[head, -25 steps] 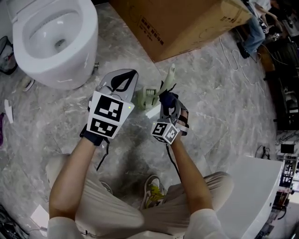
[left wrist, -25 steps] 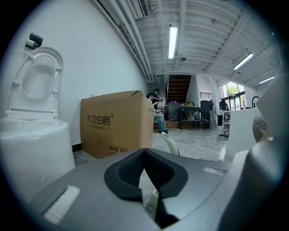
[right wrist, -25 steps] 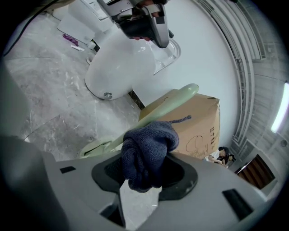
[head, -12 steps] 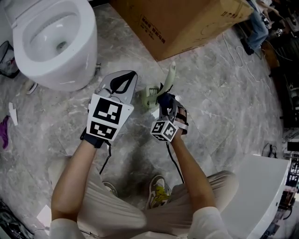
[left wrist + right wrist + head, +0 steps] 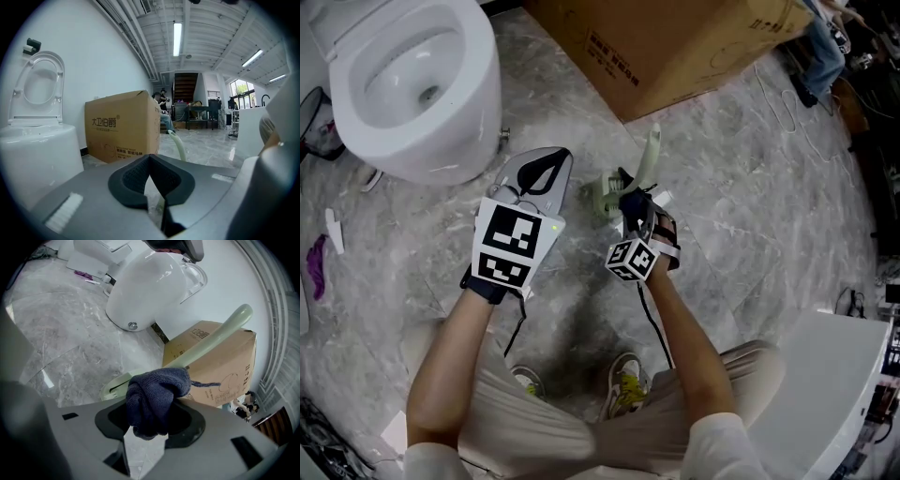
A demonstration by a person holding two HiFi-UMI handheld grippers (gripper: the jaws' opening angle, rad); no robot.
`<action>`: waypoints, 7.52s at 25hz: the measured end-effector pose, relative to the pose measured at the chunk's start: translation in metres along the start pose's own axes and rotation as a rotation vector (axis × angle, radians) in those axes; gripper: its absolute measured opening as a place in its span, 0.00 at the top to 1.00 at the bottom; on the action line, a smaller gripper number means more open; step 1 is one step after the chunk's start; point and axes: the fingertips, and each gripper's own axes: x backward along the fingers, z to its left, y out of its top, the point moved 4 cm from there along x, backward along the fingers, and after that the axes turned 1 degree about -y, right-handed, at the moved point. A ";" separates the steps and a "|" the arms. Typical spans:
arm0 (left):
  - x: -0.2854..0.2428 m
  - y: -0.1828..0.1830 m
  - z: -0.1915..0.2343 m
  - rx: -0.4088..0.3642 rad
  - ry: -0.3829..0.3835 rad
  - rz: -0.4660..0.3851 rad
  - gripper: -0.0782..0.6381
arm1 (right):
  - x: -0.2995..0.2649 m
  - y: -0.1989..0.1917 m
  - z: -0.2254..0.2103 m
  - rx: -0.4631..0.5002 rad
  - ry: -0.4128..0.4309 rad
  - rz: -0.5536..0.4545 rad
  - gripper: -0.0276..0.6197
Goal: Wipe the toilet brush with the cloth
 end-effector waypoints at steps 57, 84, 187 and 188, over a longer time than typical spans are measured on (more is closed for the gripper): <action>-0.012 -0.014 0.019 0.069 -0.019 0.016 0.89 | 0.031 0.041 -0.030 -0.055 -0.285 -0.060 0.68; -0.011 0.002 0.019 0.095 -0.040 -0.027 0.89 | -0.043 -0.102 -0.032 0.553 0.255 0.091 0.71; -0.006 -0.013 0.022 0.118 0.004 -0.011 0.89 | 0.016 0.033 0.012 -0.383 0.629 0.110 0.72; -0.006 -0.014 0.023 0.118 0.006 -0.011 0.89 | 0.025 0.038 0.006 -0.424 0.635 0.103 0.72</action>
